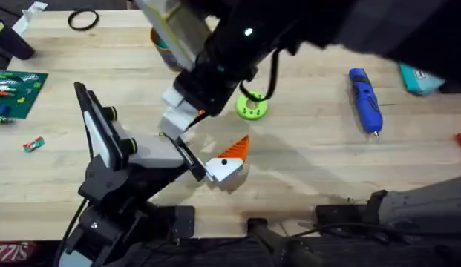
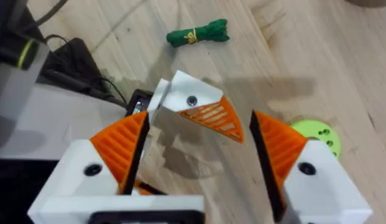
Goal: Pick up the gripper from the table and insert it into the empty holder that is missing its gripper. Then pick up a screw, insert it into the mounting hole, and use the screwdriver to tighten it. Finally, clean up the table by picking up the vegetable and placing it into the bucket.
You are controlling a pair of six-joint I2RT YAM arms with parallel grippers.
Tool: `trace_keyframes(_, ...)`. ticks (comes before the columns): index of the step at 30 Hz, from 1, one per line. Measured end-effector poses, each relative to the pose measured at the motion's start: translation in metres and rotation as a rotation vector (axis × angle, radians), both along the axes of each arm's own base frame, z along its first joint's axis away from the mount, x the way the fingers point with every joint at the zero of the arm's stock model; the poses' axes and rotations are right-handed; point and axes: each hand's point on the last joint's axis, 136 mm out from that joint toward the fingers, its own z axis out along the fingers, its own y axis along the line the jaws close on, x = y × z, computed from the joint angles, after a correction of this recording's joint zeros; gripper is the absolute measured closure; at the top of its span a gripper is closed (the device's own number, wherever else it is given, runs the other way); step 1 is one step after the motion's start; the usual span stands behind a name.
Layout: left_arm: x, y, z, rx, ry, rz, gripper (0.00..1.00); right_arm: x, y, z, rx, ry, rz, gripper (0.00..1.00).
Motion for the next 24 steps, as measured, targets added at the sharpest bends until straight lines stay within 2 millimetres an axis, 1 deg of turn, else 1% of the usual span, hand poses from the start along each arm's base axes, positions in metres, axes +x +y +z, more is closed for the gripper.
trace_keyframes(3, 0.000, 0.000, 0.000, 0.000, 0.000, 0.000, 0.016, 0.004, -0.011, 0.012, 0.022, -0.008, -0.022, 0.008)
trace_keyframes(5, 0.000, 0.000, 0.000, 0.000, 0.000, 0.000, 0.016, 0.009, -0.020, 0.017, 0.024, -0.007, -0.045, 0.008)
trace_keyframes(7, 0.000, 0.000, 0.000, 0.000, 0.000, 0.000, 0.016, 0.015, -0.030, 0.018, 0.016, -0.001, -0.073, 0.008)
trace_keyframes(8, 0.000, 0.000, 0.000, 0.000, 0.000, 0.000, 0.016, 0.022, -0.042, 0.016, 0.000, 0.011, -0.107, 0.008)
trace_keyframes(10, 0.000, 0.000, 0.000, 0.000, 0.000, 0.000, 0.016, 0.025, -0.048, 0.014, -0.012, 0.021, -0.123, 0.008)
trace_keyframes(14, 0.000, 0.000, 0.000, 0.000, 0.000, 0.000, 0.016, 0.030, -0.054, 0.013, -0.019, 0.027, -0.143, 0.008)
trace_keyframes(24, 0.000, 0.000, 0.000, 0.000, 0.000, 0.000, 0.016, 0.031, -0.055, 0.013, -0.021, 0.023, -0.145, 0.008)
